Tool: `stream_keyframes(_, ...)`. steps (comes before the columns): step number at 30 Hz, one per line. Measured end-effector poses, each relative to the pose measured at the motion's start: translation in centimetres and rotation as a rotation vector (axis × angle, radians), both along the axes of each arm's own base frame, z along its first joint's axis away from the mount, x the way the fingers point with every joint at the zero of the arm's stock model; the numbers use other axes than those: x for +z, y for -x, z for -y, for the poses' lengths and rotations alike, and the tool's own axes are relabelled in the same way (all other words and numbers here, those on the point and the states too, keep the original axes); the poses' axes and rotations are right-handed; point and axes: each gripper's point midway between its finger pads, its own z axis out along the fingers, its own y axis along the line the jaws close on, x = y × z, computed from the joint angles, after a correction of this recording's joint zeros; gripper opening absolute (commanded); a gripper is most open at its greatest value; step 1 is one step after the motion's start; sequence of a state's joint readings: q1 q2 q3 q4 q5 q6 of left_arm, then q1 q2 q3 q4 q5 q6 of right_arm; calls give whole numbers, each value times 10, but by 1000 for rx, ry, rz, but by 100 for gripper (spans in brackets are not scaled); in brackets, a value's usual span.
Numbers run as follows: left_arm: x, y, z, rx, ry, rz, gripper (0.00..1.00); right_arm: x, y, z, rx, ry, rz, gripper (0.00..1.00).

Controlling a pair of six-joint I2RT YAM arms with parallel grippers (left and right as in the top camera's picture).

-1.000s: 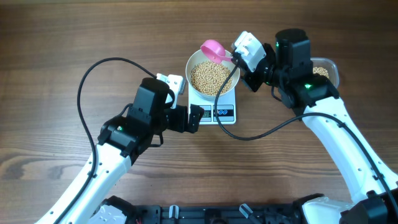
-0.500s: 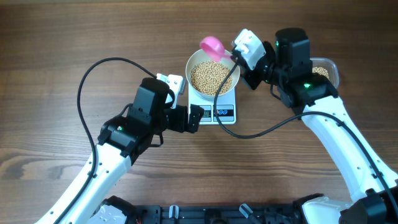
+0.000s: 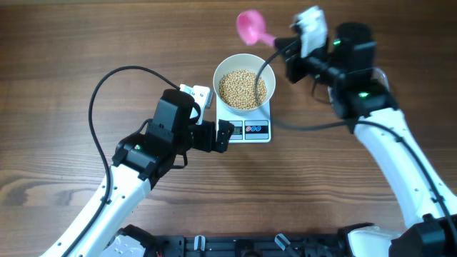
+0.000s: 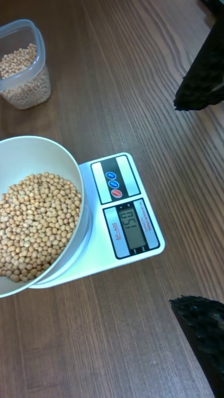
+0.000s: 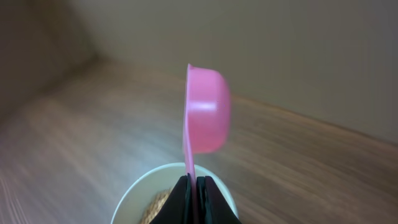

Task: Scoop item into bowl and weigh 150g on scale
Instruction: 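Carry the empty scoop with the right gripper back to the tub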

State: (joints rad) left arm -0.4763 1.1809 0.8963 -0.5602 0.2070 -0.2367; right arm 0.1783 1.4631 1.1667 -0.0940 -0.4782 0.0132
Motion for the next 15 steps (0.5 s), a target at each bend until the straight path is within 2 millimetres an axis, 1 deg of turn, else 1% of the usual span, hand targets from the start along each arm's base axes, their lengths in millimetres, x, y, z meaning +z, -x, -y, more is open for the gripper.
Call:
stream_keyframes(3,0,0,0,0,0,0,100,9,-12,61,-130,-124,-56,4)
stream_keyframes(5,0,0,0,0,0,0,100,10,-13,110,-237,-222,-119,4)
stream_keyframes(6,0,0,0,0,0,0,100,7,-11,129,-282,-264,-160,4)
stream_keyframes(7,0,0,0,0,0,0,100,3,-8,141,-313,-297,-199,4)
stream_keyframes(8,0,0,0,0,0,0,100,1,-6,146,-326,-307,-213,5)
stream_keyframes(9,0,0,0,0,0,0,100,-9,2,172,-403,-379,-303,4)
stream_keyframes(10,0,0,0,0,1,2,100,-24,15,185,-457,-427,-409,4)
stream_keyframes(11,0,0,0,0,0,0,100,-33,23,192,-492,-459,-473,4)
stream_keyframes(13,0,0,0,0,0,2,100,-54,42,214,-598,-517,-600,4)
stream_keyframes(15,0,0,0,0,0,1,100,-69,55,227,-692,-530,-681,4)
